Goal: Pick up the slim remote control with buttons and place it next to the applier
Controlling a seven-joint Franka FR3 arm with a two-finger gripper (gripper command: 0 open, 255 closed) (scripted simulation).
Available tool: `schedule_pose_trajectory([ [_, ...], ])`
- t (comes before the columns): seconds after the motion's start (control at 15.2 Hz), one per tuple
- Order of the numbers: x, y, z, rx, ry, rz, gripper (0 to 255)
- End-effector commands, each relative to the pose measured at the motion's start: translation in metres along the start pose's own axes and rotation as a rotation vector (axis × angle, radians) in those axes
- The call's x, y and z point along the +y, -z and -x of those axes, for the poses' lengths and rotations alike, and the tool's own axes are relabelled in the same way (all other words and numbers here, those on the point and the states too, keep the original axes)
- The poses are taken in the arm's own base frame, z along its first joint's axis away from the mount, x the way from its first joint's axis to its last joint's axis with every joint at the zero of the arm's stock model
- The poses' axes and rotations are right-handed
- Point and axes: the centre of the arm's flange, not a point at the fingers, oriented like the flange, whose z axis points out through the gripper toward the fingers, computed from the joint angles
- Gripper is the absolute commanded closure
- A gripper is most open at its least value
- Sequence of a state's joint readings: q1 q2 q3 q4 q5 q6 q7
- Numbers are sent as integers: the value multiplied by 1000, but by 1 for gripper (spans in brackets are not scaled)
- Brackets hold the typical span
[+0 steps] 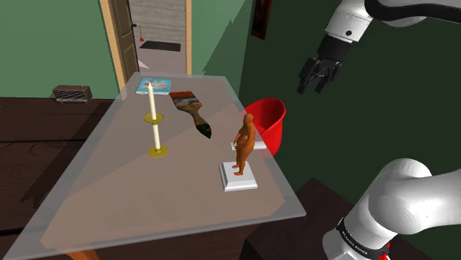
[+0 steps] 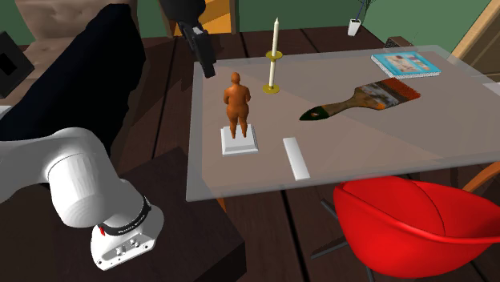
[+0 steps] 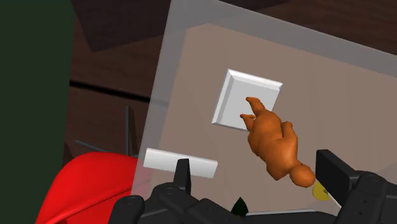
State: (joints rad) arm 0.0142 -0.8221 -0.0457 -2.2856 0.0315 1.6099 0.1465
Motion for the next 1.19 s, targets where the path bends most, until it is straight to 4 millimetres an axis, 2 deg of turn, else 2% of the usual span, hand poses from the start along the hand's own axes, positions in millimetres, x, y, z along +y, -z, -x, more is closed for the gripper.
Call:
schedule_pose_trajectory([
  [0.0,0,0,0,0,0,0,0],
  [0.59,45,-99,-53,-35,240,5,0],
  [1.12,74,-188,-104,-67,453,10,0],
])
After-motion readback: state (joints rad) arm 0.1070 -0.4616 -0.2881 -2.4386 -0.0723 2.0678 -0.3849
